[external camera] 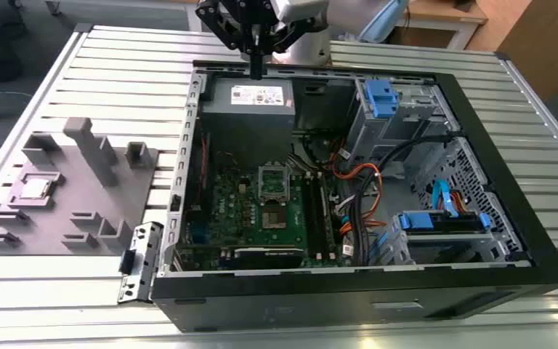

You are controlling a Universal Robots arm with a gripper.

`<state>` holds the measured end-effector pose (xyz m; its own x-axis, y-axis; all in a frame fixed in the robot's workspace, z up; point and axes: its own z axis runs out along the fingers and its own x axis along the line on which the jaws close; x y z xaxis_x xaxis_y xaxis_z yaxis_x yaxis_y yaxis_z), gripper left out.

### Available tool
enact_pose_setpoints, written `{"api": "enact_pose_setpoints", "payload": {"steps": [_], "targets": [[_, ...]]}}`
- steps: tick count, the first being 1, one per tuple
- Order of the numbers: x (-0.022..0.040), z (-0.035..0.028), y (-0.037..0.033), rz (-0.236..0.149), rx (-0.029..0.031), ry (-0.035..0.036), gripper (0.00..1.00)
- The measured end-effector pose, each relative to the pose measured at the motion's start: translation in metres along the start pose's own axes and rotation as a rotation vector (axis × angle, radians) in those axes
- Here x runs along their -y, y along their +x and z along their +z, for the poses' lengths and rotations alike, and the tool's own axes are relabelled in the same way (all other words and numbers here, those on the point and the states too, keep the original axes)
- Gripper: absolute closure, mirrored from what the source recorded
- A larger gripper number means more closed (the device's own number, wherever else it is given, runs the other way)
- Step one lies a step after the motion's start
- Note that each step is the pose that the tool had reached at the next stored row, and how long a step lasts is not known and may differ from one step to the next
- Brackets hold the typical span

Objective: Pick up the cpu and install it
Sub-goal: 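Reach for the cpu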

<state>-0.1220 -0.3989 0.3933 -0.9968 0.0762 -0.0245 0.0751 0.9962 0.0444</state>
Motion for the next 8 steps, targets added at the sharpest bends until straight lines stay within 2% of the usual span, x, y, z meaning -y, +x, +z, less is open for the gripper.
{"api": "enact_pose_setpoints", "payload": {"steps": [8], "targets": [[0.0000, 0.0000, 0.0000, 0.000, 0.0000, 0.0000, 0.89]]}}
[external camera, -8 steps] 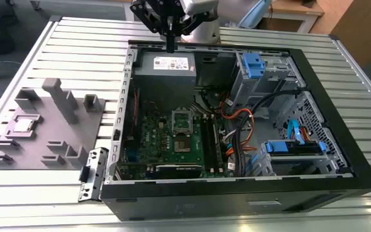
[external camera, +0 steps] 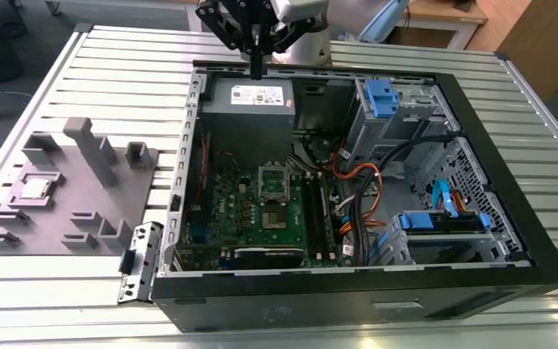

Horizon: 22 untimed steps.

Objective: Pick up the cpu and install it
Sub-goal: 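Reach for the cpu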

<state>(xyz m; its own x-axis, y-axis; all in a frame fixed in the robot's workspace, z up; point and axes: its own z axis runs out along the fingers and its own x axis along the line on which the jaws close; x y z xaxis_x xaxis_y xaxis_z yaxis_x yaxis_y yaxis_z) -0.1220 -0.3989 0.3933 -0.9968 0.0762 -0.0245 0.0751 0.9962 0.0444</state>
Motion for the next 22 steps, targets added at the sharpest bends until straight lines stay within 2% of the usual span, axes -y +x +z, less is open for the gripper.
{"api": "enact_pose_setpoints", "payload": {"steps": [14, 22], "targets": [[0.0002, 0.0000, 0.0021, 0.000, 0.0000, 0.0000, 0.89], [0.0005, -0.0002, 0.0062, 0.000, 0.0000, 0.0000, 0.89]]}}
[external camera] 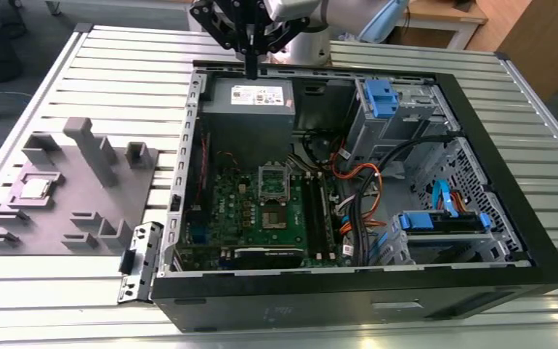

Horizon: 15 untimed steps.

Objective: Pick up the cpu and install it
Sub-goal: 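Reach for the cpu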

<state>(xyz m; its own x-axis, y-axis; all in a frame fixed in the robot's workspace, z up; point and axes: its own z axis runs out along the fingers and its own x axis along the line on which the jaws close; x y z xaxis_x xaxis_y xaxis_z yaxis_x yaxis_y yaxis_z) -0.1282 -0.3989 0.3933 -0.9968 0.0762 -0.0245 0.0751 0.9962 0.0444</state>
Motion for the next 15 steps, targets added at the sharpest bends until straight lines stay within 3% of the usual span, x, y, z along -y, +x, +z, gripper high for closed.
{"api": "enact_pose_setpoints", "payload": {"steps": [15], "targets": [[0.0003, -0.0001, 0.0033, 0.000, 0.0001, -0.0001, 0.89]]}}
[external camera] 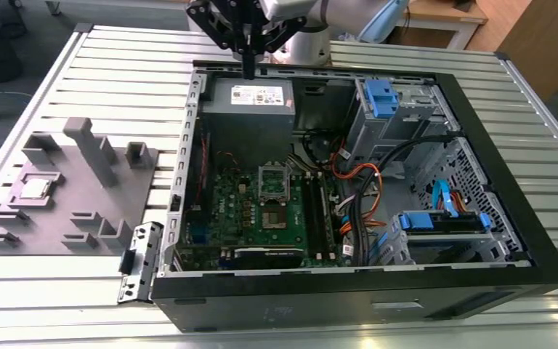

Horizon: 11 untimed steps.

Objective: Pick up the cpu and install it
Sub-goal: 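Reach for the cpu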

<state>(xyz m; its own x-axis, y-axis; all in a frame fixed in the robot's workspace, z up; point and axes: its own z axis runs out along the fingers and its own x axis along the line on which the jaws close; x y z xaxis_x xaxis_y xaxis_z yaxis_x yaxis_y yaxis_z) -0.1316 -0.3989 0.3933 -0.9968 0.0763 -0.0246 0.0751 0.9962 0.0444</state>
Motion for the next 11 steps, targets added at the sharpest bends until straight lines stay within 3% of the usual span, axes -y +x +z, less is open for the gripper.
{"api": "enact_pose_setpoints", "payload": {"steps": [11], "targets": [[0.0003, -0.0001, 0.0038, 0.000, 0.0005, 0.0000, 0.89]]}}
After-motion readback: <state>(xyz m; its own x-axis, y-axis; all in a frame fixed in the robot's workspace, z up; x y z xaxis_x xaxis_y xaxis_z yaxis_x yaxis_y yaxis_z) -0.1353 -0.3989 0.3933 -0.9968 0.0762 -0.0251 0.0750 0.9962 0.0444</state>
